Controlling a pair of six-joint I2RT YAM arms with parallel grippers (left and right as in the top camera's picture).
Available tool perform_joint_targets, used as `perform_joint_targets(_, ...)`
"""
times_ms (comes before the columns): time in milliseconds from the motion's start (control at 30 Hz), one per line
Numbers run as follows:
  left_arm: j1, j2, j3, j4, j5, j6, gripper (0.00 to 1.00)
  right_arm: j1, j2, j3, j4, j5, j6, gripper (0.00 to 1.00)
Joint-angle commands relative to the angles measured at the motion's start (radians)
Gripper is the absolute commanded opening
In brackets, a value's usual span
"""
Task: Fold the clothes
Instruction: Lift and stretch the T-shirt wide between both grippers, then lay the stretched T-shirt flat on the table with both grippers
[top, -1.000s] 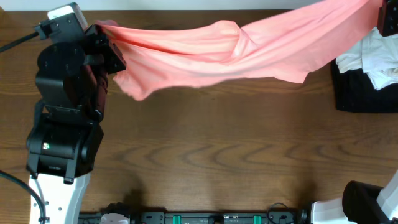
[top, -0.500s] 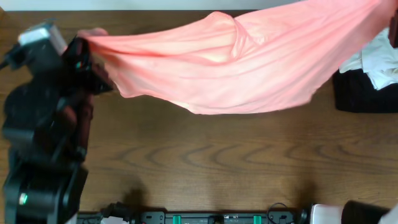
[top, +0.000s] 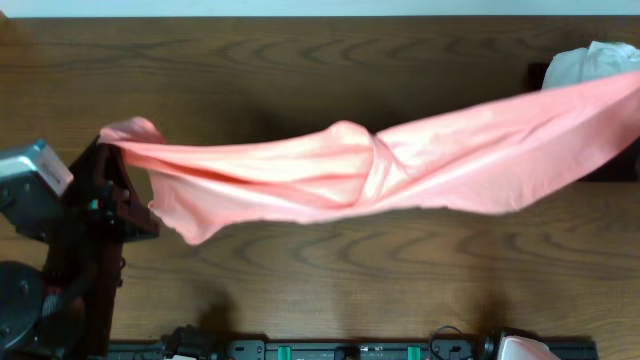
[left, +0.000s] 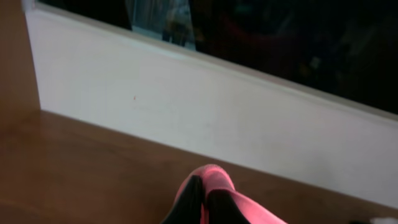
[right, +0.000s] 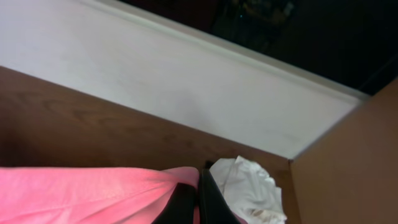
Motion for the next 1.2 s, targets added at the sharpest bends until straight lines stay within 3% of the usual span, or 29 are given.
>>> perform_joint_targets(0, 0.003, -0.002, 0.021, -0.032, 0.006, -0.029, 0.06, -0.010, 0.006, 0.011, -0.021, 0.006, 0.039, 0.01)
perform_joint_targets(267, 0.003, 0.043, 0.020, -0.070, 0.004, -0.032, 0.06, -0.010, 0.084, 0.009, -0.071, 0.006, 0.051, 0.01)
perform_joint_targets(633, 0.003, 0.304, 0.020, -0.045, -0.007, -0.032, 0.06, -0.008, 0.319, 0.009, -0.082, -0.098, 0.016, 0.01)
perform_joint_targets(1167, 0.004, 0.752, 0.020, 0.186, -0.011, -0.032, 0.06, 0.054, 0.711, 0.009, 0.042, -0.114, -0.013, 0.01)
